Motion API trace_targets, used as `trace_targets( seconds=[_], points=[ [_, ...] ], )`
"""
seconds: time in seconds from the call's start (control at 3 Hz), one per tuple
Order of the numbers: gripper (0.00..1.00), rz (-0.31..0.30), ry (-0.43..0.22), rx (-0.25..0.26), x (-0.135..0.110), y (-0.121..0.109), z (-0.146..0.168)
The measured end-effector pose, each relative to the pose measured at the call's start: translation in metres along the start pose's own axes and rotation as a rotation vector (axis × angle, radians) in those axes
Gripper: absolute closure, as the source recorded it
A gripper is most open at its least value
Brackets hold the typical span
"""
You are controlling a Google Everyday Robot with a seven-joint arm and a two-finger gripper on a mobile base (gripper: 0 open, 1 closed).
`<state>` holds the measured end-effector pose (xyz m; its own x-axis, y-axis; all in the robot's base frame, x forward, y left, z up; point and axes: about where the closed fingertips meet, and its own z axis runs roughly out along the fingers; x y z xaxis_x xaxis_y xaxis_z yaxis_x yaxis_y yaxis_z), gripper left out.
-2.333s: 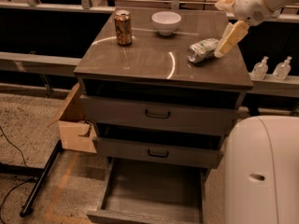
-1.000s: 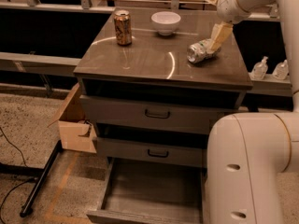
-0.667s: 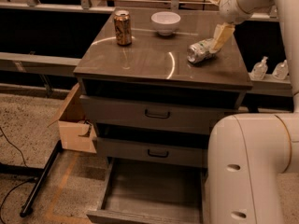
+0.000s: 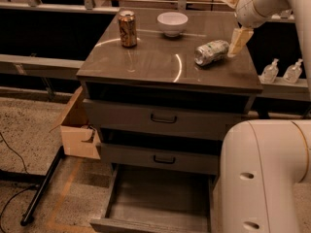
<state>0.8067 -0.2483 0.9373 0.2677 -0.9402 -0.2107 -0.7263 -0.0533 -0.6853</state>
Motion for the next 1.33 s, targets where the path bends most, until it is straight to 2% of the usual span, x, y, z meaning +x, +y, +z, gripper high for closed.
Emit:
trace_targets(
  seconds=[0.33, 1.33],
  points=[
    [0.0, -0.006, 0.008, -0.035, 0.007, 0.012, 0.009],
    [0.0, -0.047, -0.027, -0.115, -0.01, 0.031, 0.056]
  ],
)
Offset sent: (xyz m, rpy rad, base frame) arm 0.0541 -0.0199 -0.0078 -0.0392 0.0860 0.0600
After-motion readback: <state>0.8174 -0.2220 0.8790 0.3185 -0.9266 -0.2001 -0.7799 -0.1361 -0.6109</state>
